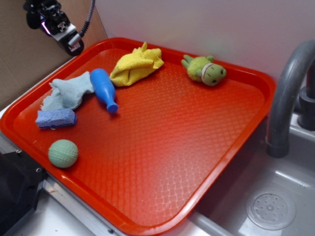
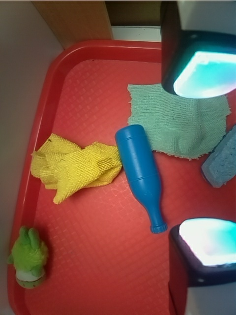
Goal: Grab the yellow cloth.
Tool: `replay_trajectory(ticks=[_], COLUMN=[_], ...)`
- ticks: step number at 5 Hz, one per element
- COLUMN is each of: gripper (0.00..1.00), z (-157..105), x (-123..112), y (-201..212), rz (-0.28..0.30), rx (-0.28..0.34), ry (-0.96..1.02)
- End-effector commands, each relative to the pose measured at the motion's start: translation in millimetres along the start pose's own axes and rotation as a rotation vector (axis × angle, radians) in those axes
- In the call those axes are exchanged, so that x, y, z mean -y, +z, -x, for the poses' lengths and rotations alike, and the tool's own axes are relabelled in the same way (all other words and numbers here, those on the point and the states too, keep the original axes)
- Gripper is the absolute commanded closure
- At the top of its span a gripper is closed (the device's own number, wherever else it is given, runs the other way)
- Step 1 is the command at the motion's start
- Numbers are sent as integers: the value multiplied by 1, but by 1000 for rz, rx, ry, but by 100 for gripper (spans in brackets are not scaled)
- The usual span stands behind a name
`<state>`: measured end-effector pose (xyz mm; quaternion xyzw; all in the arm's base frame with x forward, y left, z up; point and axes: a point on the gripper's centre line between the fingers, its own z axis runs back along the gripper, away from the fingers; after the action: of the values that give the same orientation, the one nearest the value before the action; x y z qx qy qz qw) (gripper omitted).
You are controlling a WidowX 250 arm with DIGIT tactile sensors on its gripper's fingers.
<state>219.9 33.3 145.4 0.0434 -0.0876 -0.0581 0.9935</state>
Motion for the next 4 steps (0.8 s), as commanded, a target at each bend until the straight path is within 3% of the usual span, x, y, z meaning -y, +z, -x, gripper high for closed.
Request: replay_trajectory(ticks=[1,2,3,4], gripper=[0,0,0,8], z=[-43,-76,-81,-78], x=[-6,18,31,32], y=[-45,-92,-96,-96], rz=[-5,-77,-45,-33], rx=[20,-8,28,33], ry=[19,1,-12,-21])
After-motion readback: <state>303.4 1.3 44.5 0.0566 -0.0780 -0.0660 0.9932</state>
